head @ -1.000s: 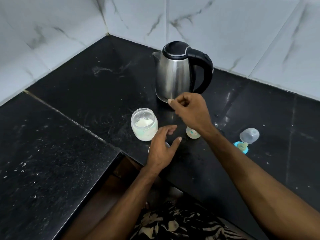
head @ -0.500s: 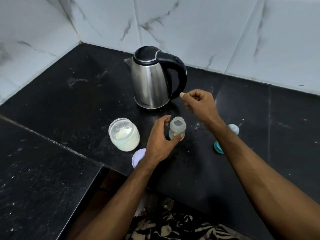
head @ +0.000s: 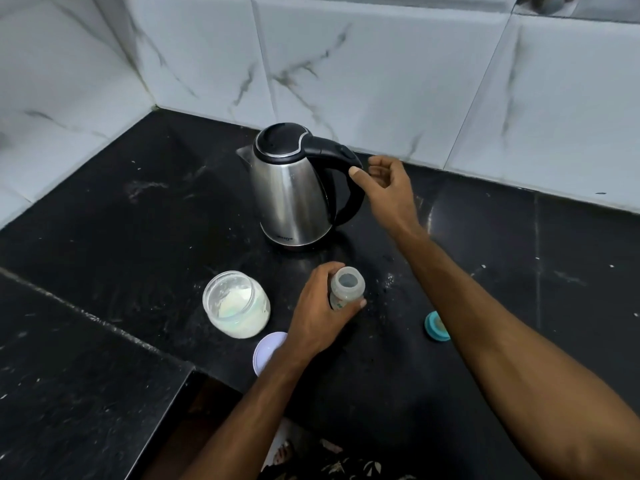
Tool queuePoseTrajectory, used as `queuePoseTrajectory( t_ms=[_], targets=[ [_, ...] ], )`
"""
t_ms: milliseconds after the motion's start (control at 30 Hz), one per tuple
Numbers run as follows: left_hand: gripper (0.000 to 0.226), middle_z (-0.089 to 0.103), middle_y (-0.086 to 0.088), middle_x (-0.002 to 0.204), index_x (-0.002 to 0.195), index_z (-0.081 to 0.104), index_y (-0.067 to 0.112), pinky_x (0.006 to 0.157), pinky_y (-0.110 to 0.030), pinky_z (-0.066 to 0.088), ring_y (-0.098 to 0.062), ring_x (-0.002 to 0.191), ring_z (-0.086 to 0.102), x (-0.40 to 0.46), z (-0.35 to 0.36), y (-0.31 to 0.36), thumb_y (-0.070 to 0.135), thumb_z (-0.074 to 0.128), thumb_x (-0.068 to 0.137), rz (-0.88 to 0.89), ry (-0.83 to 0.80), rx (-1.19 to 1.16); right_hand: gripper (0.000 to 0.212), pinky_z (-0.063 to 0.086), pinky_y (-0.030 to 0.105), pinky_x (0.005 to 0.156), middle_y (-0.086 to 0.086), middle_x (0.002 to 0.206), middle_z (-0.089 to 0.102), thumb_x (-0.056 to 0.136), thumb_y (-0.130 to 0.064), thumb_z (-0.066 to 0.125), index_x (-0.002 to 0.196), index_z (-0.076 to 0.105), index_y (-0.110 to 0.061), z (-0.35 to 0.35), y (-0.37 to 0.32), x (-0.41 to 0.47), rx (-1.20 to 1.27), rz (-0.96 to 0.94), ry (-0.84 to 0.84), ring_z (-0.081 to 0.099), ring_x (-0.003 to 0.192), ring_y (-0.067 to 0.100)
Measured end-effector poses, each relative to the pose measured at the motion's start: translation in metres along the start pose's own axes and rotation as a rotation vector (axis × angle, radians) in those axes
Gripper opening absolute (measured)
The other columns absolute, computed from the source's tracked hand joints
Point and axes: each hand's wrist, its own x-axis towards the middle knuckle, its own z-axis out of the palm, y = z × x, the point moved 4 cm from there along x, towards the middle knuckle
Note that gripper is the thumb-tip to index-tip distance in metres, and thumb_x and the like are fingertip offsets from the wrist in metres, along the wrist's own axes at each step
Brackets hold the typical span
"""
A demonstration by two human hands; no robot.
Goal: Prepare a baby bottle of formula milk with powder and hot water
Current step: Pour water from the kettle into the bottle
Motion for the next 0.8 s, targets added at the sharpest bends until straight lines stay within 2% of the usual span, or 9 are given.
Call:
queuePoseTrajectory(
  t_ms=[100,233,333,400,533,633,800],
  targets=[
    [0.05,0.064,0.011,0.115,0.115,0.055,0.032,0.092,-0.035,0.052,-0.007,0.107,0.062,0.002,0.0,-0.001,0.028,0.084,0.074,-0.005,-0.018,-0.015,0.046,0.05,0.027,0.095,-0.003,0.113,0.066,0.082,-0.046,0.074,0.116,0.061,-0.017,0.016,-0.002,0.015,-0.05,-0.021,-0.091,0.062,0.106,0.011],
    [0.049,0.063,0.011,0.115,0.115,0.055,0.032,0.092,-0.036,0.051,-0.009,0.108,0.062,0.005,-0.001,-0.001,0.027,0.083,0.076,0.003,-0.051,-0.009,0.047,0.048,0.024,0.079,-0.007,0.092,0.069,0.084,-0.064,0.061,0.098,0.067,-0.019,0.028,-0.007,0.027,-0.179,-0.058,-0.165,0.064,0.085,0.009],
    [0.048,0.063,0.012,0.115,0.116,0.055,0.032,0.091,-0.036,0.052,-0.009,0.107,0.062,0.006,-0.001,-0.001,0.03,0.082,0.076,-0.011,-0.062,-0.005,0.074,0.044,0.026,0.066,-0.001,0.067,0.062,0.081,-0.074,0.054,0.08,0.063,-0.001,0.032,-0.013,0.039,-0.274,-0.061,-0.208,0.06,0.063,0.012],
    [0.048,0.063,0.012,0.114,0.115,0.055,0.033,0.09,-0.036,0.052,-0.009,0.106,0.062,0.006,-0.001,-0.001,0.03,0.082,0.076,-0.019,-0.062,-0.004,0.077,0.045,0.026,0.061,0.0,0.055,0.056,0.08,-0.073,0.057,0.072,0.059,0.004,0.039,-0.018,0.043,-0.287,-0.051,-0.294,0.055,0.051,0.011],
    [0.046,0.063,0.011,0.111,0.112,0.054,0.034,0.087,-0.035,0.053,-0.01,0.103,0.063,0.006,0.0,0.0,0.027,0.082,0.077,-0.026,-0.068,-0.01,0.056,0.046,0.028,0.052,0.004,0.054,0.051,0.078,-0.062,0.069,0.065,0.06,-0.008,0.045,-0.021,0.046,-0.134,0.011,-0.396,0.049,0.047,0.016],
    [0.046,0.064,0.01,0.109,0.112,0.054,0.033,0.086,-0.034,0.053,-0.011,0.101,0.064,0.006,0.0,0.0,0.024,0.082,0.076,-0.031,-0.056,-0.021,0.053,0.04,0.026,0.047,0.005,0.053,0.047,0.081,-0.054,0.072,0.058,0.054,-0.01,0.046,-0.018,0.045,-0.091,0.002,-0.33,0.043,0.043,0.015],
    [0.046,0.064,0.011,0.11,0.114,0.054,0.033,0.087,-0.034,0.053,-0.011,0.102,0.064,0.005,0.0,0.0,0.024,0.082,0.077,-0.041,-0.056,-0.041,0.058,0.036,0.026,0.045,0.006,0.047,0.045,0.076,-0.054,0.076,0.053,0.05,-0.008,0.047,-0.013,0.042,-0.042,-0.004,-0.212,0.041,0.04,0.016]
  ],
)
